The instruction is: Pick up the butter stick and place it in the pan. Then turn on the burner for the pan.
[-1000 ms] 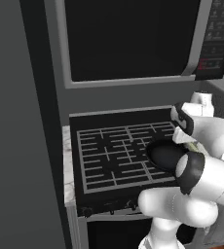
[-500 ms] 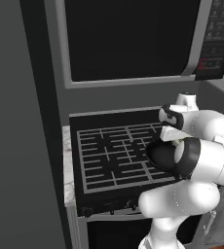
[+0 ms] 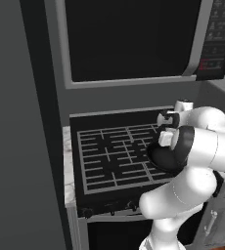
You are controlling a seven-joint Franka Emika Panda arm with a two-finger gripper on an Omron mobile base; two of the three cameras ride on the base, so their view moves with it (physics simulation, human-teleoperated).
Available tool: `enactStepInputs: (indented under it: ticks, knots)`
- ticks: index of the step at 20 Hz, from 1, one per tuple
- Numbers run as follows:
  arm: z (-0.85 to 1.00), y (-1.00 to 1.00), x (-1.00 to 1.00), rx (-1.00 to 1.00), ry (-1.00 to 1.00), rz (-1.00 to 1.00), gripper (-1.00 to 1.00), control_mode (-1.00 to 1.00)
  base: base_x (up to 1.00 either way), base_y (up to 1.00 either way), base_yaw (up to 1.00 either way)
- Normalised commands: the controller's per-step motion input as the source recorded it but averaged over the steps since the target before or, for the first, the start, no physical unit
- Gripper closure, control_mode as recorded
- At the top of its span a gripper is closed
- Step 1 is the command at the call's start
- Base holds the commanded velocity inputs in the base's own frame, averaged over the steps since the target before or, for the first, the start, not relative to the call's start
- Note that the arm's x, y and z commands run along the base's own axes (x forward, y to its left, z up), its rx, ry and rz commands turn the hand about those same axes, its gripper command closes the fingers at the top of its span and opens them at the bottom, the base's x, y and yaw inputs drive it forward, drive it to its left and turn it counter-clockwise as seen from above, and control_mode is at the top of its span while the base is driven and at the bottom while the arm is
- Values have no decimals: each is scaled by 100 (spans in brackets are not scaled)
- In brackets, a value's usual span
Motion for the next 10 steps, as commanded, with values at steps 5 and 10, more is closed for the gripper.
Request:
enactStepInputs:
  ticks: [5, 10]
  knots:
    - [-31, 0, 1, 1, 0, 0, 100, -100, 0, 0, 0]
    - [-28, 0, 0, 0, 0, 0, 100, -100, 0, 0, 0]
